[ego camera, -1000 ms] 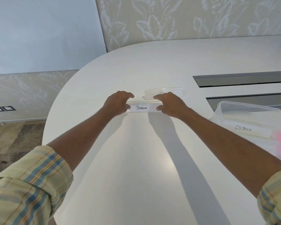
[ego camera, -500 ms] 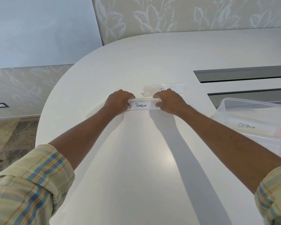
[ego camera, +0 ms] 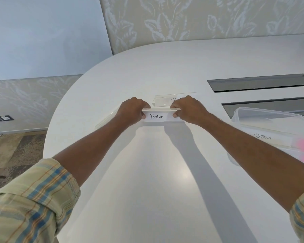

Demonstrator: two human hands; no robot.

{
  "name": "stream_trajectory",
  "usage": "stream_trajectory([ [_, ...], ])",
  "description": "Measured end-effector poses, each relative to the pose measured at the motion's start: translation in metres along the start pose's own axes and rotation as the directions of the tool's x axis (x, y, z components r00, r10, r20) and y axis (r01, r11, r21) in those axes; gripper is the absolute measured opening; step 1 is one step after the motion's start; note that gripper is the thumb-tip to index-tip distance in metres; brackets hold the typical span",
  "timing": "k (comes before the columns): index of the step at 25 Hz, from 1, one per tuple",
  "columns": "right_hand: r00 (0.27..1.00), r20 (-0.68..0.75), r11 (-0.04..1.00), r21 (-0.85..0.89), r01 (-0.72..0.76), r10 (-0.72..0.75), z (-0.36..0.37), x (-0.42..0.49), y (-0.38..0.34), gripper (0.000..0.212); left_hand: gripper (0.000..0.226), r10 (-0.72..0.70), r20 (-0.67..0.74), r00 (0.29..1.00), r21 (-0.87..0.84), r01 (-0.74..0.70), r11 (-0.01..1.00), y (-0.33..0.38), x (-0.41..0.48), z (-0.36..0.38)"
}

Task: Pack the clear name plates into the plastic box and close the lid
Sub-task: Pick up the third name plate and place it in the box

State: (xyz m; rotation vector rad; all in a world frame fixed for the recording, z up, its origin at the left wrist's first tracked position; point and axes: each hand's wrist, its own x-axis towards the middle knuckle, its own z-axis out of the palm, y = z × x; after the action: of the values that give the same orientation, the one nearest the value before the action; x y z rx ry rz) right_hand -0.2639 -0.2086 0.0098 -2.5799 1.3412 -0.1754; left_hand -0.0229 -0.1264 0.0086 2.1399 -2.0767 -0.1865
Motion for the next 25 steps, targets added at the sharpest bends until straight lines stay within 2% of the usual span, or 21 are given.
stream_trajectory([
  [6, 0.998, -0.048, 0.999, -0.021, -0.034, 0.033, -0.037, -0.027, 0.018, 0.031, 0.060, 0.067, -0.048, 0.997, 0.007, -0.067, 0.998, 0.035, -0.002, -0.019],
  [15, 0.984, -0.145, 0.994, 0.042, -0.102, 0.107, -0.102, -0.082, 0.074, 0.032, 0.059, 0.211, -0.078, 0.974, 0.032, -0.209, 0.977, 0.121, 0.009, -0.051],
  [25, 0.944, -0.222, 0.970, 0.083, -0.229, 0.242, -0.137, -0.156, 0.160, 0.033, 0.058, 0.350, -0.091, 0.932, 0.020, -0.350, 0.937, 0.230, 0.024, -0.040],
])
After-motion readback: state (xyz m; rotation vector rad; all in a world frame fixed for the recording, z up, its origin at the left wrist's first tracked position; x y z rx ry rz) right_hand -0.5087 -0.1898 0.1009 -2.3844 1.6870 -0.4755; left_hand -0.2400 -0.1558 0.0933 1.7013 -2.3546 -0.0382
